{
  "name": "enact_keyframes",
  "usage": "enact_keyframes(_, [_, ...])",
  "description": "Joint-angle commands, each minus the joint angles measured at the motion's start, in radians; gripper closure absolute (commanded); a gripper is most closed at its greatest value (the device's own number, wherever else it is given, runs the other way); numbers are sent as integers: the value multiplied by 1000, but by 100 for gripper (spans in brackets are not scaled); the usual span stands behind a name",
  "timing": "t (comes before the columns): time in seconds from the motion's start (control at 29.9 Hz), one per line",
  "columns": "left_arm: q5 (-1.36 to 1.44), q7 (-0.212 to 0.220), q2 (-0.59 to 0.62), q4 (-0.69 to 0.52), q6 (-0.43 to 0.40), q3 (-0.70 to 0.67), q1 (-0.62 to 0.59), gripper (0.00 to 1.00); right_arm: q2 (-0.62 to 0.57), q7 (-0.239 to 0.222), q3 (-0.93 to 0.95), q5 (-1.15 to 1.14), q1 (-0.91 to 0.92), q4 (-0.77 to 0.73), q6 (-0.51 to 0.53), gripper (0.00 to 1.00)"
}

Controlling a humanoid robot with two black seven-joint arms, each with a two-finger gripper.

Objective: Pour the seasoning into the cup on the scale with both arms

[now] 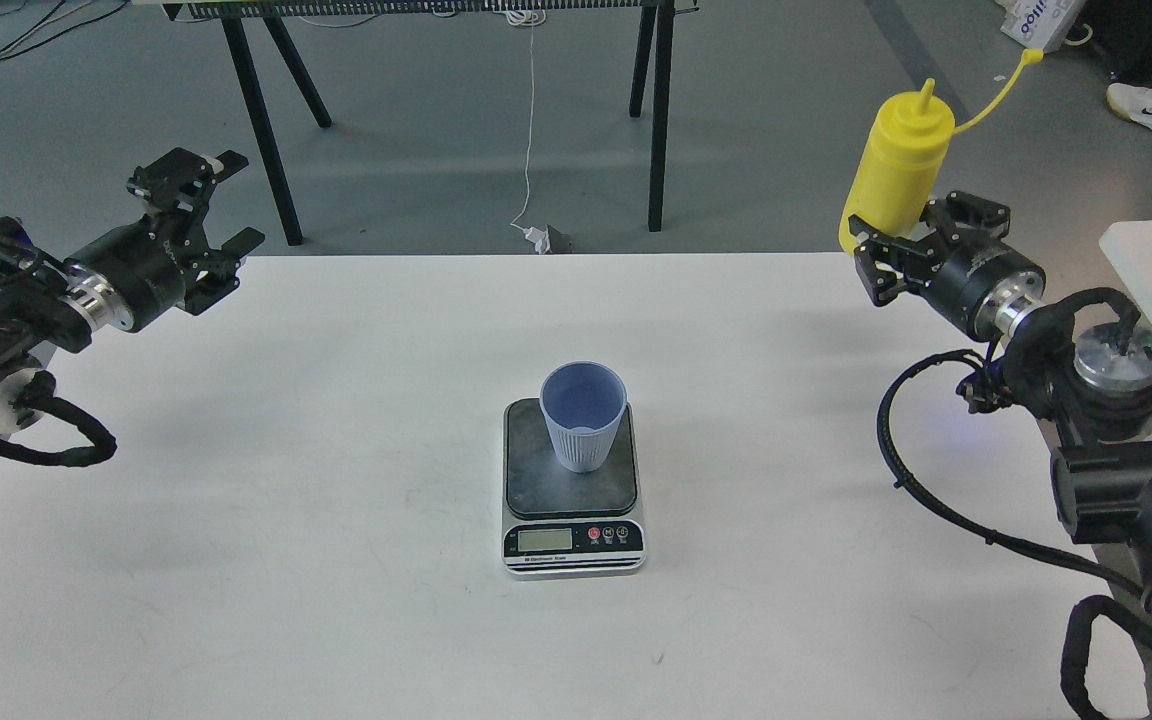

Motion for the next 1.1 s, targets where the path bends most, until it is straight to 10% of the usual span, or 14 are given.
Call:
enact_keyframes(0.0, [0, 0, -21, 0, 0, 0, -2, 6, 22, 0, -13, 3, -148, 56, 6, 99])
enact_keyframes(0.53, [2, 0, -19, 0, 0, 7, -2, 6, 29, 0, -194, 3, -320, 142, 46, 96])
enact_keyframes(0.9, [3, 0, -22, 0, 0, 8, -2, 6, -5, 0, -171, 3, -394, 266, 138, 6])
enact_keyframes(1.07, [5, 0, -22, 0, 0, 8, -2, 6, -14, 0, -170, 34, -429, 266, 198, 2])
